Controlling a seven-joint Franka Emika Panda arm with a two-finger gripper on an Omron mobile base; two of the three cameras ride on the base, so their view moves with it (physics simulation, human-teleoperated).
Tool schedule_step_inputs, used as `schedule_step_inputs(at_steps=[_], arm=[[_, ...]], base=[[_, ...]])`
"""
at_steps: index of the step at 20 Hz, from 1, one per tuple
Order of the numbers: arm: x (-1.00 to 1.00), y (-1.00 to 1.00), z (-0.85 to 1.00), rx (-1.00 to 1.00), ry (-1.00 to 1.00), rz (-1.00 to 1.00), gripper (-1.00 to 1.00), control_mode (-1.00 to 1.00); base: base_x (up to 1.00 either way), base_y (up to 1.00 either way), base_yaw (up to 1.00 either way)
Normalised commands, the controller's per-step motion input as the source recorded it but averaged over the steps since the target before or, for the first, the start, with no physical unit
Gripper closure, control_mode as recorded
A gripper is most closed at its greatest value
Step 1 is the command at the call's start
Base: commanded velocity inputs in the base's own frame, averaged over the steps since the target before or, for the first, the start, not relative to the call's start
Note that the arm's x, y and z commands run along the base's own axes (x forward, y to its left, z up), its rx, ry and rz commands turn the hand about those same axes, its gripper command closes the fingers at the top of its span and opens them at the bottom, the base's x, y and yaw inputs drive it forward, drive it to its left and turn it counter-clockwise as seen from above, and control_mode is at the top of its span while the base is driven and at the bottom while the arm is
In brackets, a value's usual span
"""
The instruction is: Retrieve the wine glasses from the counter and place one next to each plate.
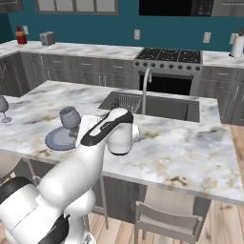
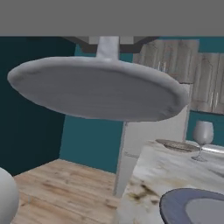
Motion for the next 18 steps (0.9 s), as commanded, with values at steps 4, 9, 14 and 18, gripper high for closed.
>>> schedule_step_inputs(at_steps=[4,9,14,18], arm=[[0.45,0.09,0.0,-0.09,0.04,-0.04,1.0,-1.0],[0.23,0.0,-0.06,-0.04,0.0,0.0,1.0,-1.0],[0.21,0.08,-0.09,-0.01,-0.04,0.0,1.0,-1.0],[0.34,0.02,-0.19,0.0,0.0,0.0,1.0,-1.0]], base=[[0.0,0.0,0.0],[0.0,0.0,0.0],[0.0,0.0,0.0],[0.0,0.0,0.0]])
